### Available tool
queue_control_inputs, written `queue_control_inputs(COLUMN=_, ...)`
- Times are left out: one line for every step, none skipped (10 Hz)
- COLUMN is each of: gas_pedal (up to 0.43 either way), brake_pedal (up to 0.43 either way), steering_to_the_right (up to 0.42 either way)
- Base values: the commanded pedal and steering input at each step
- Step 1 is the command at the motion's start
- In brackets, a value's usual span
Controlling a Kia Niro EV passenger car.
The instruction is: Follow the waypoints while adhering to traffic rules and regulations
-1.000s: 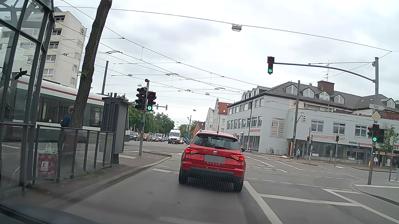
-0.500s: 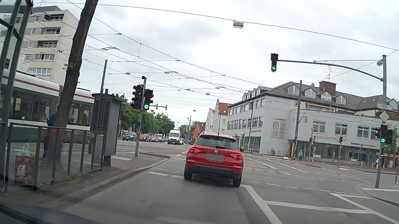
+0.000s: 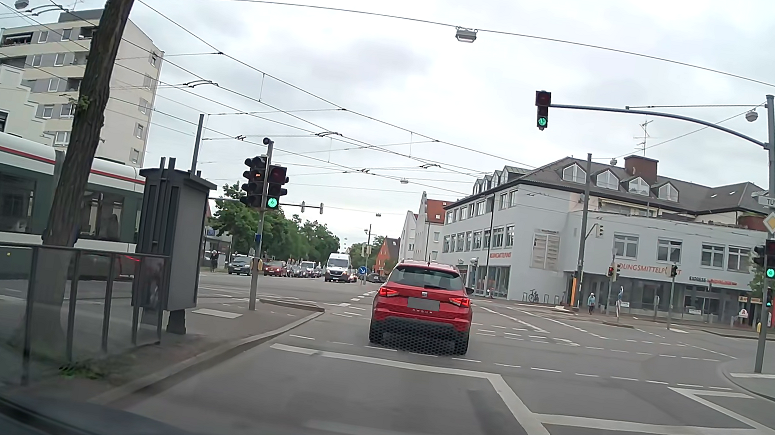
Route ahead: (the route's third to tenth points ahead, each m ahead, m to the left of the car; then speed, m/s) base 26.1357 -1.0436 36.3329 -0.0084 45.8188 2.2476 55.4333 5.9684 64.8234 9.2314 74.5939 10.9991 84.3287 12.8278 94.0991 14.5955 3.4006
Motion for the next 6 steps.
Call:
queue_control_inputs(gas_pedal=0.429, brake_pedal=0.000, steering_to_the_right=-0.005)
queue_control_inputs(gas_pedal=0.421, brake_pedal=0.000, steering_to_the_right=-0.004)
queue_control_inputs(gas_pedal=0.409, brake_pedal=0.000, steering_to_the_right=-0.003)
queue_control_inputs(gas_pedal=0.409, brake_pedal=0.000, steering_to_the_right=-0.003)
queue_control_inputs(gas_pedal=0.398, brake_pedal=0.000, steering_to_the_right=-0.003)
queue_control_inputs(gas_pedal=0.398, brake_pedal=0.000, steering_to_the_right=-0.003)
